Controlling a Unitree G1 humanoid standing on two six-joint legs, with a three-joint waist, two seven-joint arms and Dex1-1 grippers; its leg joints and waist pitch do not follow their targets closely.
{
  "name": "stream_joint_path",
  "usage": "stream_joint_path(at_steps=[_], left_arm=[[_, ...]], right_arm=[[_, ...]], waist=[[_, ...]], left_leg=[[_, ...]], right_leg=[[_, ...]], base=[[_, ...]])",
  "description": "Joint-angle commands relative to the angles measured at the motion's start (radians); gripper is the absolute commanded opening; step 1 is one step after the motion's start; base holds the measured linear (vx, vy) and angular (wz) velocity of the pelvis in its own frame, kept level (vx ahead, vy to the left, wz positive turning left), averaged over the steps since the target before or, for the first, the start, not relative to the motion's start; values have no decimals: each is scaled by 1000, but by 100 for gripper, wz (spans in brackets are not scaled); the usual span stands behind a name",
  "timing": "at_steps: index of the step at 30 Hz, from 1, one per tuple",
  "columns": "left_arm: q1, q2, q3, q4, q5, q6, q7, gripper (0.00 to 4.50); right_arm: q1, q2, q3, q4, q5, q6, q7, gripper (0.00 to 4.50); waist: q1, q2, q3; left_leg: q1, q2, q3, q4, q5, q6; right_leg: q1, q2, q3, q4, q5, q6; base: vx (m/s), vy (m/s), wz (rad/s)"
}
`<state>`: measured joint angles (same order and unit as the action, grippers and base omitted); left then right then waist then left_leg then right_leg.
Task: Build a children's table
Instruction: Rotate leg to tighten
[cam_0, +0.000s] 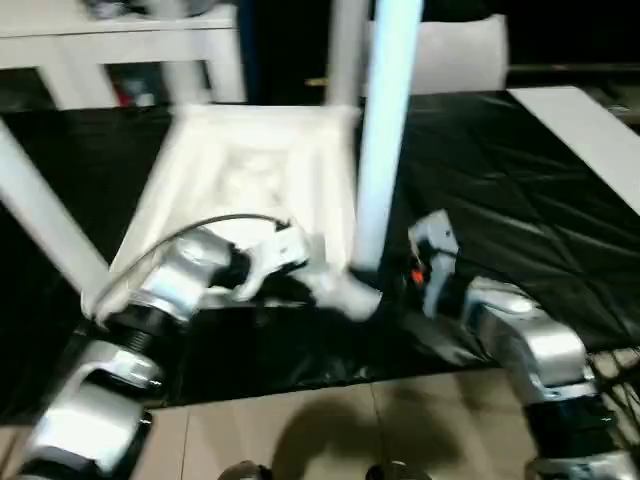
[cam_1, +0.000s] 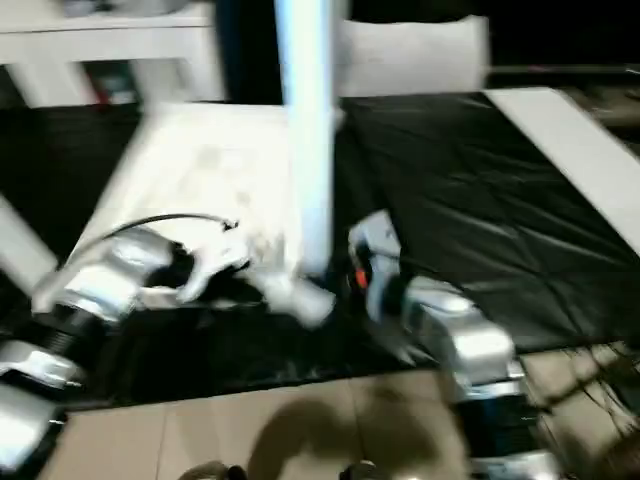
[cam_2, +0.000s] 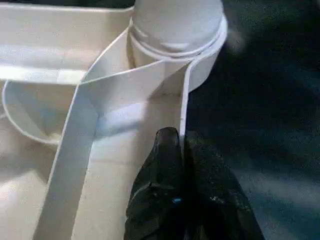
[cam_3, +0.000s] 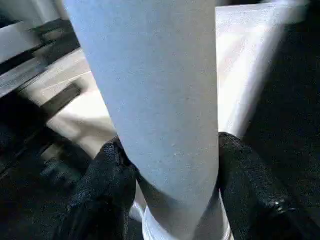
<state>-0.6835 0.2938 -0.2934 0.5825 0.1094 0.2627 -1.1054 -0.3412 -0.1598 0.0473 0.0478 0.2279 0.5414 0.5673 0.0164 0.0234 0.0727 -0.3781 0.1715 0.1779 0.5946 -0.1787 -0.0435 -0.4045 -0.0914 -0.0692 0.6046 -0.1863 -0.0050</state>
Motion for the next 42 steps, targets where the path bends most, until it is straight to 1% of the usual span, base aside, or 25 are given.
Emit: stream_joint_path(at_steps=[1,2,4,6,7,8,9,10,14,15,17,18,21,22,23,26,27,29,30,32,34,38,39,41,42], left_arm=[[10,-57,25,-34,-21,63,119,0],[10,-77,35,-45,-23,90,147,0],[6,-117,52,-64,-22,129,205,0],[-1,-163,62,-74,-20,144,269,0],[-4,-170,58,-74,-18,142,272,0],[-4,-174,54,-76,-15,144,275,0],[-7,-174,51,-72,-14,139,273,0],[-8,-172,48,-71,-13,134,269,0],[-8,-118,13,-54,9,67,211,0],[-7,-93,1,-49,14,37,175,0],[-7,-83,-3,-47,14,27,160,0],[-5,-44,-21,-37,5,-47,72,0],[-4,-22,-26,-35,-16,-86,-6,0],[-6,-20,-25,-33,-22,-86,-20,0],[-9,-11,-35,-24,-22,-112,-38,0],[-17,32,-75,-2,-19,-197,-134,0],[-18,42,-82,1,-25,-216,-170,0],[-20,54,-91,2,-40,-230,-232,0],[-22,66,-106,2,-46,-251,-288,0],[-23,78,-122,1,-47,-263,-338,0],[-23,88,-140,0,-40,-282,-372,0],[-23,103,-168,-9,-38,-293,-430,0],[-27,104,-175,-6,-36,-302,-448,0],[-30,105,-179,-1,-32,-309,-456,0],[-34,108,-184,6,-25,-321,-462,0]], right_arm=[[2,64,48,48,-16,54,-95,205],[-4,80,46,60,-30,51,-125,204],[-16,121,31,75,-47,58,-194,203],[-32,166,16,82,-48,51,-248,203],[-34,175,14,80,-43,46,-248,236],[-35,183,13,77,-39,44,-251,256],[-33,185,9,73,-42,34,-257,256],[-31,184,8,71,-45,28,-260,273],[-16,142,15,44,-42,-19,-200,308],[-7,110,21,23,-37,-32,-149,318],[-2,95,23,13,-34,-34,-129,333],[24,2,52,-22,-29,-63,-3,337],[44,-73,71,-43,-27,-91,92,373],[49,-96,72,-48,-22,-93,123,373],[52,-111,72,-49,-17,-96,145,382],[59,-179,70,-54,6,-110,246,410],[60,-206,72,-56,13,-119,287,415],[53,-253,77,-54,30,-117,362,421],[44,-296,89,-57,52,-96,430,436],[35,-331,105,-59,72,-84,492,436],[27,-353,116,-55,83,-75,542,436],[7,-384,146,-37,83,-85,628,436],[-1,-393,154,-32,97,-78,666,436],[-6,-396,159,-29,107,-75,684,436],[-11,-397,163,-25,113,-75,697,412]], waist=[[2,-6,-44],[1,-9,-45],[1,1,-46],[0,-3,-49],[2,4,-51],[1,1,-53],[1,-3,-55],[2,2,-55],[5,4,-60],[5,7,-59],[6,4,-60],[8,1,-60],[17,2,-60],[19,0,-59],[21,-2,-59],[28,4,-59],[31,4,-60],[35,5,-62],[46,1,-65],[54,0,-68],[63,0,-68],[75,-1,-65],[77,-5,-65],[79,-2,-64],[80,-3,-66]], left_leg=[[13,50,-35,-95,-395,-36],[18,48,-32,-93,-390,-27],[16,50,-30,-96,-356,-18],[11,51,-29,-98,-325,-11],[13,51,-28,-98,-316,-10],[13,53,-26,-97,-298,-4],[9,51,-24,-95,-278,9],[10,50,-23,-94,-271,13],[4,49,-21,-90,-201,46],[5,50,-20,-89,-194,51],[7,51,-19,-88,-186,59],[6,52,-18,-87,-176,67],[10,54,-16,-84,-167,84],[8,56,-15,-84,-165,88],[8,55,-15,-84,-166,89],[14,59,-16,-85,-186,84],[16,60,-15,-85,-189,82],[17,61,-14,-84,-182,83],[18,63,-12,-81,-154,93],[16,64,-10,-77,-128,107],[15,64,-9,-75,-122,115],[19,66,-9,-77,-177,86],[19,68,-10,-79,-187,77],[18,69,-11,-80,-202,67],[20,69,-12,-81,-213,60]], right_leg=[[26,-68,47,-107,-522,-130],[24,-66,46,-112,-514,-134],[26,-64,50,-107,-460,-147],[33,-60,49,-101,-377,-166],[33,-60,50,-100,-349,-172],[35,-57,51,-96,-291,-184],[39,-56,50,-92,-247,-195],[39,-57,51,-92,-238,-198],[50,-58,49,-84,-136,-219],[49,-57,48,-83,-119,-225],[52,-57,48,-81,-102,-231],[54,-59,48,-80,-95,-237],[56,-59,49,-80,-88,-240],[54,-60,49,-77,-84,-254],[54,-60,48,-78,-92,-256],[51,-62,49,-80,-130,-254],[50,-61,49,-79,-122,-255],[52,-61,49,-77,-103,-264],[54,-61,49,-69,-62,-274],[56,-62,48,-64,-30,-286],[55,-63,47,-62,-32,-292],[49,-67,49,-69,-126,-281],[50,-67,49,-70,-148,-276],[48,-68,49,-71,-171,-270],[48,-68,49,-71,-183,-267]], base=[[0,0,0],[0,0,0],[0,0,0],[0,0,0],[0,0,0],[0,0,0],[0,0,0],[0,0,0],[0,0,0],[0,0,0],[0,0,0],[0,0,0],[0,0,0],[0,0,0],[0,0,0],[0,0,0],[0,0,0],[0,0,0],[0,0,0],[0,0,0],[0,0,0],[0,0,0],[0,0,0],[0,0,0],[0,0,0]])
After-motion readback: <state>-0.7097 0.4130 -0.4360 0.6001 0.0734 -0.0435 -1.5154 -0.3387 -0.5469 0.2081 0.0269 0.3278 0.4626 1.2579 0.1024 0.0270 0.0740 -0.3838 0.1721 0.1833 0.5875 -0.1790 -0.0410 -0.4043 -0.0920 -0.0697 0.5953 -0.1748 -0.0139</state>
